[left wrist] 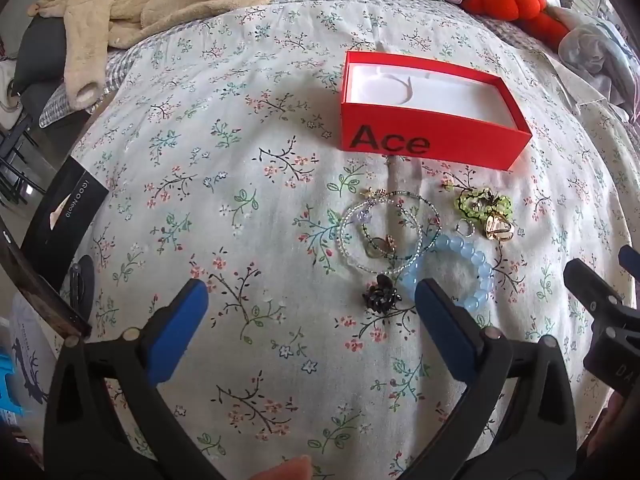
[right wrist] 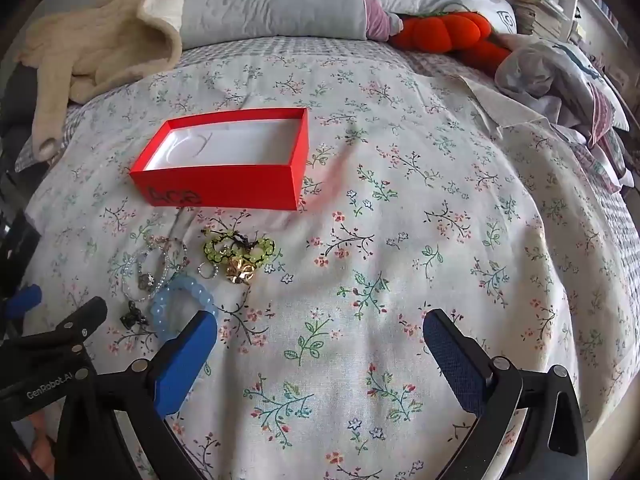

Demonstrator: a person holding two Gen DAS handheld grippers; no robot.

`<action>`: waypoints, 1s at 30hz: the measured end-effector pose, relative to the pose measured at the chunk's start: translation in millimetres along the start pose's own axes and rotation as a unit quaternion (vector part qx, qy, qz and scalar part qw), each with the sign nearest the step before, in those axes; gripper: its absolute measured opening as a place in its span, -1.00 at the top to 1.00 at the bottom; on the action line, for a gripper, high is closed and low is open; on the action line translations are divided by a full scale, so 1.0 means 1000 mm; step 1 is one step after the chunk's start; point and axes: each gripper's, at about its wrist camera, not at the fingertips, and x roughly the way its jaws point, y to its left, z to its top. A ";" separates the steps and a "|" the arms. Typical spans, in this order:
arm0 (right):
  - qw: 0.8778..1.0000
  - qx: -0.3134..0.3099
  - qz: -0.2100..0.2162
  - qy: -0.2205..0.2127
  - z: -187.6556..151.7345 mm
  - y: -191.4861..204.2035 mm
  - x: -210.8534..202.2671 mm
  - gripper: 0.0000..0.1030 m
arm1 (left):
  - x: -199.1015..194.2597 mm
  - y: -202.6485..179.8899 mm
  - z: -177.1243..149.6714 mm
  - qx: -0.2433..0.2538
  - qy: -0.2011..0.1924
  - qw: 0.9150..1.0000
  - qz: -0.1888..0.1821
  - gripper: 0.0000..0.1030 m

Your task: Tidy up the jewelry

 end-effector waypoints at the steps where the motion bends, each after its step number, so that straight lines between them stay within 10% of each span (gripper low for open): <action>1: 1.000 -0.002 -0.002 -0.001 0.000 0.000 -0.001 -1.00 | 0.000 0.001 -0.001 0.000 -0.001 1.000 -0.001 -1.00; 30: 1.000 -0.010 -0.004 -0.013 0.000 0.007 -0.003 -1.00 | -0.002 0.000 0.005 -0.001 0.006 1.000 0.007 -1.00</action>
